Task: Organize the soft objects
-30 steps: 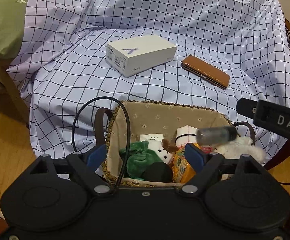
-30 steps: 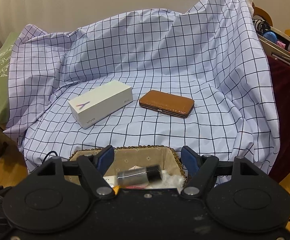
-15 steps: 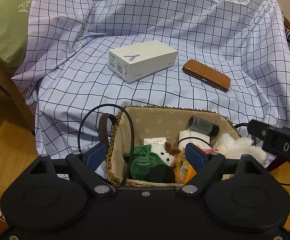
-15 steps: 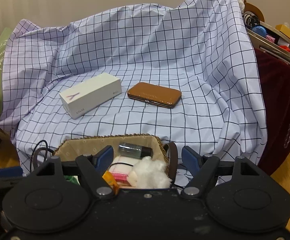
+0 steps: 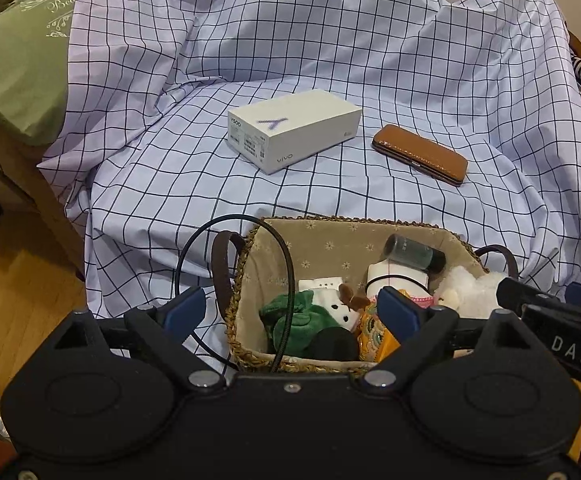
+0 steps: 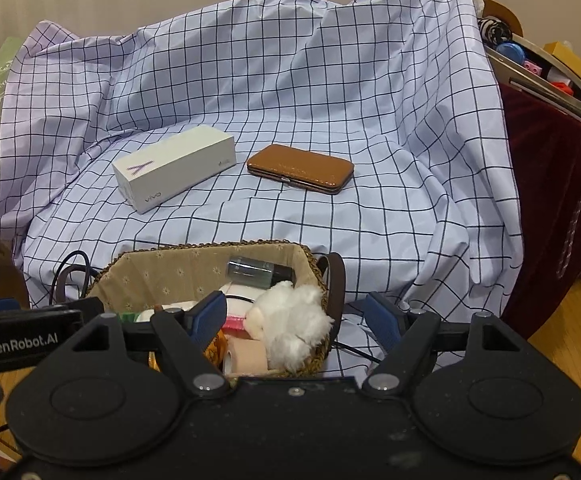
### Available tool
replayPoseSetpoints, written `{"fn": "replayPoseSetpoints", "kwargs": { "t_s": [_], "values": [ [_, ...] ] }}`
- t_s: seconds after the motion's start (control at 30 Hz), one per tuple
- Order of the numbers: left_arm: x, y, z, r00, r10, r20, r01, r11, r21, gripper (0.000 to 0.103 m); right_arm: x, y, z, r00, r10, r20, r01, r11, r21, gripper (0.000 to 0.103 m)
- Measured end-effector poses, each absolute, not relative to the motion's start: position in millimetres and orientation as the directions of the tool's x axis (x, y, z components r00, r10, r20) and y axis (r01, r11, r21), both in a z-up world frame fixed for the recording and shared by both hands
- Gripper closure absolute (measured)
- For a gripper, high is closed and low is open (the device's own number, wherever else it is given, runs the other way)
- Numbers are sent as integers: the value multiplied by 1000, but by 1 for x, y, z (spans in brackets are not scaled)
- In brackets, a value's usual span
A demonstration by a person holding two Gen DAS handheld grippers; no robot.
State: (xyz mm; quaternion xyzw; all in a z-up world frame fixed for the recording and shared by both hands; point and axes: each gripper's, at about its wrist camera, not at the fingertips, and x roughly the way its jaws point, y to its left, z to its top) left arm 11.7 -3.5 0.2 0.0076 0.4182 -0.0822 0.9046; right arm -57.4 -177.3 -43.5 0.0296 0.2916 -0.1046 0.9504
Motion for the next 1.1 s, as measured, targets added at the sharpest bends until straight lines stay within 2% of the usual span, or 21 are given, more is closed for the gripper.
{"fn": "replayPoseSetpoints", "kwargs": {
  "t_s": [1.1],
  "values": [
    [11,-2,-1,637,-119,-762,136,990,-40,13,-58,-183,-45,799,-200,-567,241,970,-3,27]
  ]
}}
